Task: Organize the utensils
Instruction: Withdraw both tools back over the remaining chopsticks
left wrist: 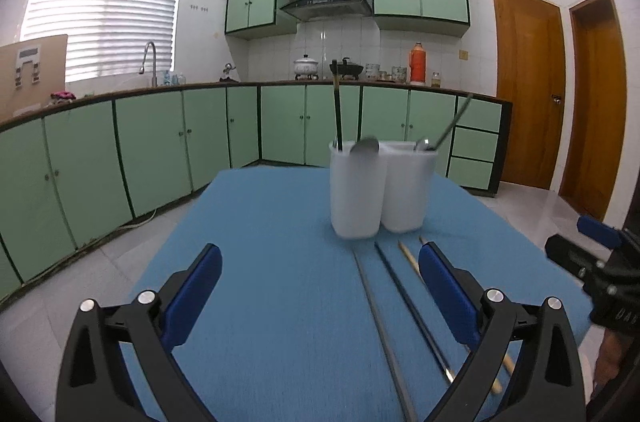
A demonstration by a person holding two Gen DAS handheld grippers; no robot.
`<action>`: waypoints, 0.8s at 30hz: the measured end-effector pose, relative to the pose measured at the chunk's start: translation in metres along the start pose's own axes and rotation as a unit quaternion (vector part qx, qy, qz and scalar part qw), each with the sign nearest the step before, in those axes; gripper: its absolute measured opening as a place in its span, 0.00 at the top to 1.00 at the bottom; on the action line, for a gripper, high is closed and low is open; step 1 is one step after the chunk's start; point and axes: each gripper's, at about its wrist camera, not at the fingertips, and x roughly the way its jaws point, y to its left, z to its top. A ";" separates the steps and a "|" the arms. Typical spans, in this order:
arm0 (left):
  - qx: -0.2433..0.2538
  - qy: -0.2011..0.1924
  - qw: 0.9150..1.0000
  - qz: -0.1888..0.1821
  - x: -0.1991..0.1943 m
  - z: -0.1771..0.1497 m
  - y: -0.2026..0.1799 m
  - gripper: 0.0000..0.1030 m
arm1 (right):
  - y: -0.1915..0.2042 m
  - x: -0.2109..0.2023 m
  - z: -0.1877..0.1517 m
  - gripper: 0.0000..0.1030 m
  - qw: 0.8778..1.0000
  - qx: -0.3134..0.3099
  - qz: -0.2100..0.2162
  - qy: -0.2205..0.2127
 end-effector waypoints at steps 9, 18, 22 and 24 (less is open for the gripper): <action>0.006 0.016 1.000 0.014 -0.021 -0.054 -0.004 0.06 | 0.017 -0.011 -0.057 0.23 0.999 0.016 -0.035 -0.005; 0.005 0.025 0.999 0.022 -0.031 -0.077 0.001 0.06 | 0.025 -0.012 -0.088 0.48 0.999 0.025 -0.046 0.002; 0.000 0.025 0.999 0.021 -0.033 -0.079 0.002 0.06 | 0.031 -0.011 -0.093 0.58 0.999 0.019 -0.041 0.008; 0.000 0.023 1.000 0.020 -0.035 -0.080 0.001 0.06 | 0.035 -0.011 -0.096 0.65 0.999 0.010 -0.043 0.009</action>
